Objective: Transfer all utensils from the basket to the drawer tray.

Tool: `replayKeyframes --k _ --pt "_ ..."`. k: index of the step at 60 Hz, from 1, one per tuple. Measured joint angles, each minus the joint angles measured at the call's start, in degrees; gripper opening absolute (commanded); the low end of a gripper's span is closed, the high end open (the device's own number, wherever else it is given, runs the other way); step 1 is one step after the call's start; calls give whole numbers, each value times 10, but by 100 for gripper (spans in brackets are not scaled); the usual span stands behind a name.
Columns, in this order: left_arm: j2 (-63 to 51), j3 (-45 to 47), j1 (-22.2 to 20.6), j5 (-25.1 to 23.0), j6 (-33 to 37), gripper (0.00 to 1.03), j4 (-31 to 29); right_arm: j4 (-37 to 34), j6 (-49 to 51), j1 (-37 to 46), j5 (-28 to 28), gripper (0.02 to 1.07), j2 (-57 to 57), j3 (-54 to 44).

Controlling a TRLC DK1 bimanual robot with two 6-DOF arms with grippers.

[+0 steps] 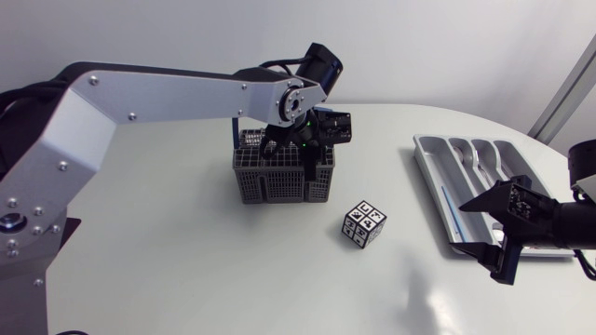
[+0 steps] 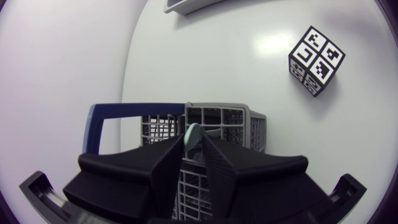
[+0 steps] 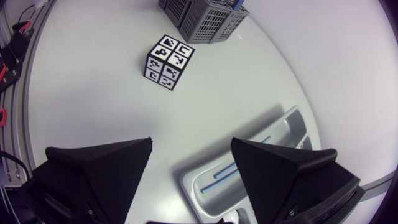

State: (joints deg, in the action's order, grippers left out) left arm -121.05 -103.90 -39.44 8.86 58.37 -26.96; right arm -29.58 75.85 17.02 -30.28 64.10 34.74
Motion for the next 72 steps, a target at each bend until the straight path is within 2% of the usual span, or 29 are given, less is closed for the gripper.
replayKeyframes --k 14,34,51,72 --pt "0 -3 -1 0 0 4 -2 0 -61 -46 -7 96 -1 0" --pt "2 -6 0 -7 0 4 -12 0 -73 -67 -7 96 -13 -12" --pt "8 -28 0 -16 -1 4 -57 0 -84 -86 -1 96 -38 -29" --pt "36 -53 0 -22 -14 4 -73 -2 -91 -98 1 96 -71 -30"
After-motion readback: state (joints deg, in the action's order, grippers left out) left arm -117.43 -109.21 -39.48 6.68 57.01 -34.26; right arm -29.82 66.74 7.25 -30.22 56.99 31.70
